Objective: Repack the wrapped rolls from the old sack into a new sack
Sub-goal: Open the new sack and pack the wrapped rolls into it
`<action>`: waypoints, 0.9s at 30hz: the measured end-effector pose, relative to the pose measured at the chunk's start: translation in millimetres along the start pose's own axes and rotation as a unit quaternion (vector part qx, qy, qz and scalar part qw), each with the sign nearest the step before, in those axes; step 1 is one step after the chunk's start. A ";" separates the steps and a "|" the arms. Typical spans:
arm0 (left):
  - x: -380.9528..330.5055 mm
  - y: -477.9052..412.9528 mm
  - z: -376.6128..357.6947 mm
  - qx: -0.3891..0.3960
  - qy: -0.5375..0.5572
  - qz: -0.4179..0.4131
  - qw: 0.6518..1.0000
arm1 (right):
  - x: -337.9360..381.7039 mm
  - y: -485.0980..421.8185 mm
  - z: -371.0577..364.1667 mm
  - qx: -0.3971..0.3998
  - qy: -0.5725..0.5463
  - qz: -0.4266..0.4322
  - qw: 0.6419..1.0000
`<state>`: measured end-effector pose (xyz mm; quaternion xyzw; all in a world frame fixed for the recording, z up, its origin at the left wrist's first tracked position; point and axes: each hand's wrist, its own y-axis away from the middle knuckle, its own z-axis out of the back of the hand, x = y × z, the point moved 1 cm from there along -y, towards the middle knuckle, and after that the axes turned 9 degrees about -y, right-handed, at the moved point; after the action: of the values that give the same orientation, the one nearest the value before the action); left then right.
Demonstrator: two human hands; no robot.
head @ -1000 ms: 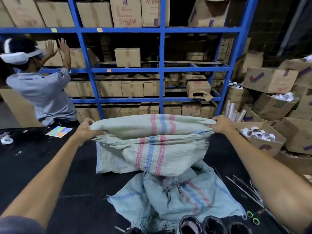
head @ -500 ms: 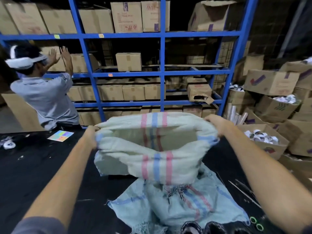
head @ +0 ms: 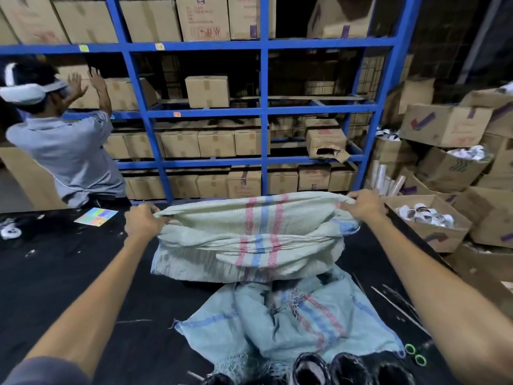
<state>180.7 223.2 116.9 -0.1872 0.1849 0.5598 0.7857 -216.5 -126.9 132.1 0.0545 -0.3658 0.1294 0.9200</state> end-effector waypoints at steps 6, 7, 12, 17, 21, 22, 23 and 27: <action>-58.8 35.7 -30.8 0.226 0.425 0.198 0.854 | 53.2 47.1 -46.0 0.085 -0.162 -0.077 0.980; -58.3 41.0 -27.3 0.233 0.495 0.229 0.805 | 52.7 48.8 -49.1 0.126 -0.196 -0.078 0.969; -1.8 17.4 11.3 0.290 0.459 0.203 0.815 | 16.3 46.4 12.5 0.246 -0.313 -0.090 0.913; 35.4 2.9 29.9 0.381 0.317 0.069 0.866 | -16.1 42.6 36.9 0.365 -0.398 -0.122 0.833; 24.4 1.1 7.7 0.205 0.096 -0.011 0.974 | -15.8 27.4 15.5 0.191 -0.170 -0.077 0.964; 21.9 -1.5 -0.8 0.131 0.061 -0.015 0.989 | -19.0 15.4 4.5 0.115 -0.143 -0.062 0.981; 17.0 1.2 -5.7 0.075 0.012 -0.014 0.997 | -16.9 12.6 -3.7 0.057 -0.106 -0.051 0.991; -17.9 30.1 -15.6 -0.024 0.034 0.078 0.996 | 26.9 46.2 -32.0 -0.096 -0.138 -0.074 0.983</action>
<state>145.4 209.9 109.7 -0.2104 0.2121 0.6166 0.7284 -189.5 -70.9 127.5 0.0100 -0.4952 0.0162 0.8686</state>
